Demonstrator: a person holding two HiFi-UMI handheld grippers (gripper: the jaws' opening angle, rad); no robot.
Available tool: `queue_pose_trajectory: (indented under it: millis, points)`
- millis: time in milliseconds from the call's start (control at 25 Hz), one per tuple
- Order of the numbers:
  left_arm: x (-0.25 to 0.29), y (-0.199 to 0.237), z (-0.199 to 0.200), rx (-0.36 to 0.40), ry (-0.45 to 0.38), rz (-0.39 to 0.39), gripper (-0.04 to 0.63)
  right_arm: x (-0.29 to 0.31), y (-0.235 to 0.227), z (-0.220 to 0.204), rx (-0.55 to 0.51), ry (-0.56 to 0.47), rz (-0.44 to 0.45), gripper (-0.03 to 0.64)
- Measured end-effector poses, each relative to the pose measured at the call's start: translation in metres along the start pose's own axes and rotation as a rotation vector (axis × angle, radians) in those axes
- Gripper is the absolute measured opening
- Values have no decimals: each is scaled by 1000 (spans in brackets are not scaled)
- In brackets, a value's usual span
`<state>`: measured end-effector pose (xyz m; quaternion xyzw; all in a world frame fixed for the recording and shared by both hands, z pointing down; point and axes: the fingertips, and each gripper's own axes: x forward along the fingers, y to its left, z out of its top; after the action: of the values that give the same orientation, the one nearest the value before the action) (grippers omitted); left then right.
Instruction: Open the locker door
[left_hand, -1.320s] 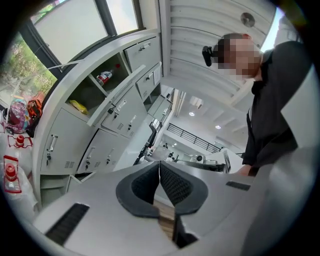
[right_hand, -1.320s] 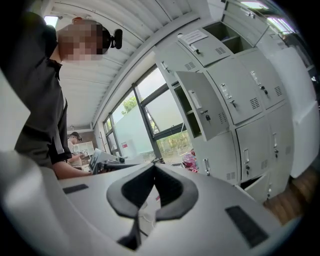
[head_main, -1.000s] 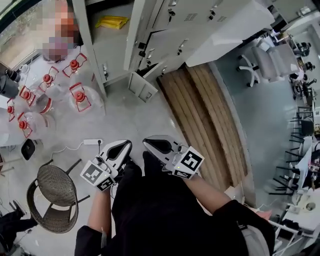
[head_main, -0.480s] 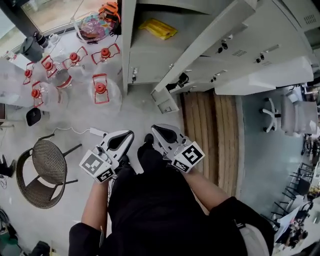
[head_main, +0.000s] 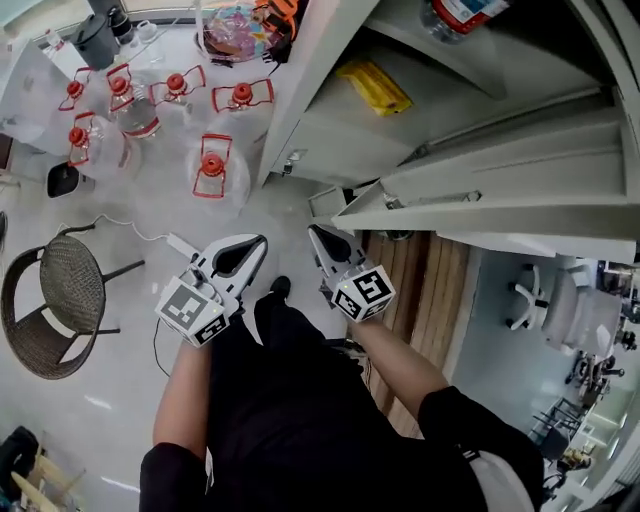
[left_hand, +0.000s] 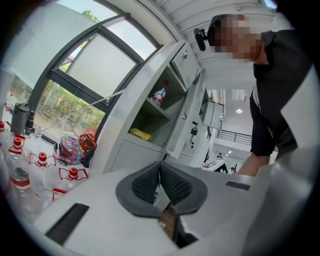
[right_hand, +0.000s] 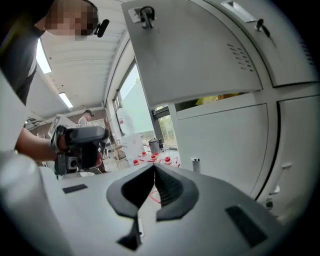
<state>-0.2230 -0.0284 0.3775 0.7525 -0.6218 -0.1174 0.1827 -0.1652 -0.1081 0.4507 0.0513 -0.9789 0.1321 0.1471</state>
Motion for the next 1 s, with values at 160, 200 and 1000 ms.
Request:
queue_pose_trajectory:
  millis: [160,200,1000]
  points:
    - [6,28,-12,-57,-21,-16,17,34,-14,-35,-28,21,-61,14]
    - [8,36,-16,-72,-21,-28,17,42,-19,-41,-32,22,-91,14]
    - [25,141,-70,-96,135,-147,17,148,-96,-61,28,-98,-363,103]
